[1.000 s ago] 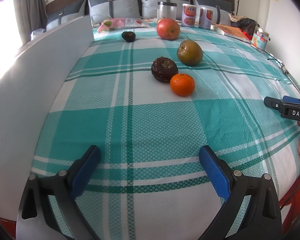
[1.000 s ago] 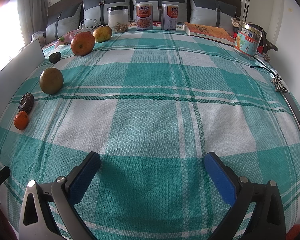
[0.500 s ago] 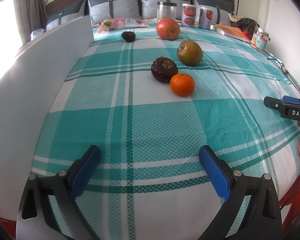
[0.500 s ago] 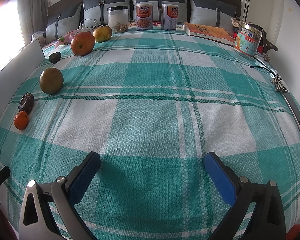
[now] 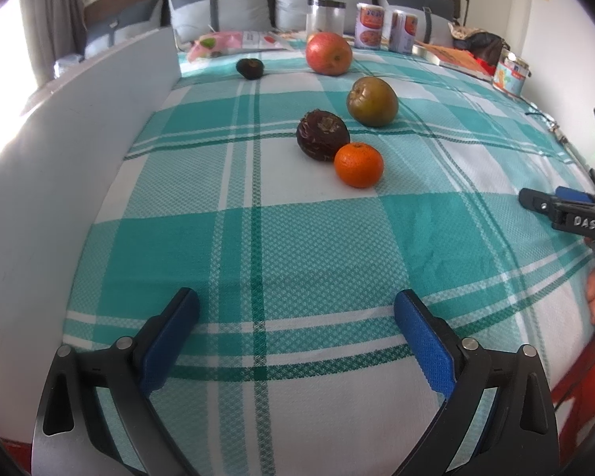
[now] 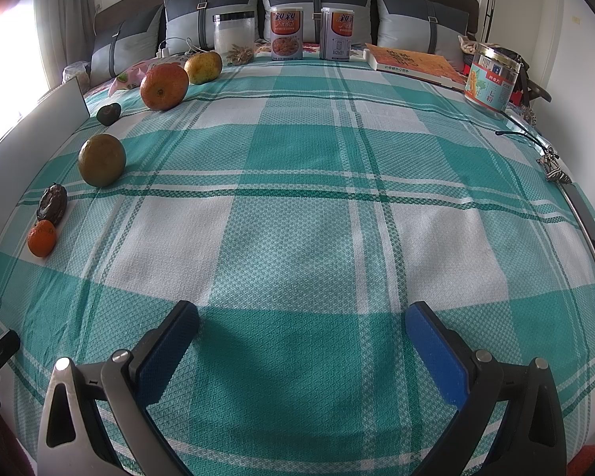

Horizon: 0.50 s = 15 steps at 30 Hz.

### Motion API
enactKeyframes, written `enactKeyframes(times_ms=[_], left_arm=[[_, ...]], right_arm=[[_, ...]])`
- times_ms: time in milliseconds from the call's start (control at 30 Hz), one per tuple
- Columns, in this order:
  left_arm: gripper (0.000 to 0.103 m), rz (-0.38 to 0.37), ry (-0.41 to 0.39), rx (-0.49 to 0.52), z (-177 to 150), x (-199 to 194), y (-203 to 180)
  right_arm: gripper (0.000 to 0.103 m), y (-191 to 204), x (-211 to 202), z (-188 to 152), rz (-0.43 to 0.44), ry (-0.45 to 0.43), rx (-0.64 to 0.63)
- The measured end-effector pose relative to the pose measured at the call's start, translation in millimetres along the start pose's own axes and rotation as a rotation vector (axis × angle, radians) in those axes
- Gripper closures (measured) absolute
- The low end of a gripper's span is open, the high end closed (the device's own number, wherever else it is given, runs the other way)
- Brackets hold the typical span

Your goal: Organize fruits

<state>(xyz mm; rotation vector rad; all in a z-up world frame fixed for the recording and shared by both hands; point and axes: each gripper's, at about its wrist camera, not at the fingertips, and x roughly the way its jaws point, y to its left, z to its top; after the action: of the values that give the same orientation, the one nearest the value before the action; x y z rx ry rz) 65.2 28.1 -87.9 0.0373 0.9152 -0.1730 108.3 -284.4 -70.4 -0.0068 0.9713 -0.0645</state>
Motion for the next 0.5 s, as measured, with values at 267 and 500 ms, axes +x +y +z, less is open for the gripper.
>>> enactKeyframes(times_ms=[267,500], left_arm=[[0.005,-0.119,-0.016,-0.113,0,-8,18],[0.006,-0.185,0.004,-0.12,28,-3,1]], right_arm=[[0.0,0,0,0,0.0,0.0,0.001],[0.0,0,0,0,0.0,0.0,0.001]])
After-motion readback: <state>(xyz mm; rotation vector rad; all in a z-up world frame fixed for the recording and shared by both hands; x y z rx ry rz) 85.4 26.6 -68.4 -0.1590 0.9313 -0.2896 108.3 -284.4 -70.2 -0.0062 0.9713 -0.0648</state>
